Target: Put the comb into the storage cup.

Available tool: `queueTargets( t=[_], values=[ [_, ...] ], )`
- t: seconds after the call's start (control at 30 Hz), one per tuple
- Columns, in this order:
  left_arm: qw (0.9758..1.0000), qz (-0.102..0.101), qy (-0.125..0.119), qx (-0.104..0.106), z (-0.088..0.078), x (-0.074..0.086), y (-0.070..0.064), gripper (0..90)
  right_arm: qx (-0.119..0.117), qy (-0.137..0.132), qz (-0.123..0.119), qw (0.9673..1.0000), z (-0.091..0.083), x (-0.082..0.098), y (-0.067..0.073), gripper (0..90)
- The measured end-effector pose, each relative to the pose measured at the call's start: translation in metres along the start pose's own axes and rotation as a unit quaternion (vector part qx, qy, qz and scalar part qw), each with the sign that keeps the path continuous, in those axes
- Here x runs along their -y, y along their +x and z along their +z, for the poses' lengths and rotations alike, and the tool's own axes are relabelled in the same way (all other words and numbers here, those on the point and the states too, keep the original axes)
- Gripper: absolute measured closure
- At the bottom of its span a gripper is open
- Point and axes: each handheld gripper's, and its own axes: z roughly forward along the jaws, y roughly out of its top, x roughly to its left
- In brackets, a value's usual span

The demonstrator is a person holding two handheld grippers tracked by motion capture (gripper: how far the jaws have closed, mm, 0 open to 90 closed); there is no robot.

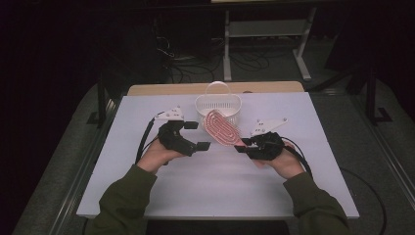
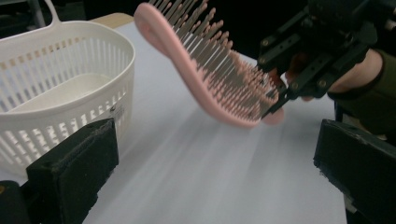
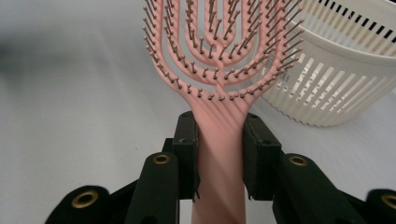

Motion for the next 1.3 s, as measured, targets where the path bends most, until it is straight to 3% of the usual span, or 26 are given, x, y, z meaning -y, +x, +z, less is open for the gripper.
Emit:
queueTargets(
  t=[0.4,0.8,1.3],
  values=[
    [1.0000,-0.004,0.002,0.003,0.010,0.004,-0.005,0.0,-0.009,-0.009,-0.012,0.9998,0.007,-0.002,0.010,68.4],
    [0.9999,-0.013,0.000,-0.007,0.009,0.003,-0.005,2.3,-0.012,-0.005,-0.027,0.9995,0.015,-0.002,0.019,68.4],
    [0.9995,-0.024,-0.004,-0.020,0.007,0.002,-0.006,20.1,0.001,-0.004,-0.048,0.9989,0.020,-0.002,0.025,68.3]
  ],
)
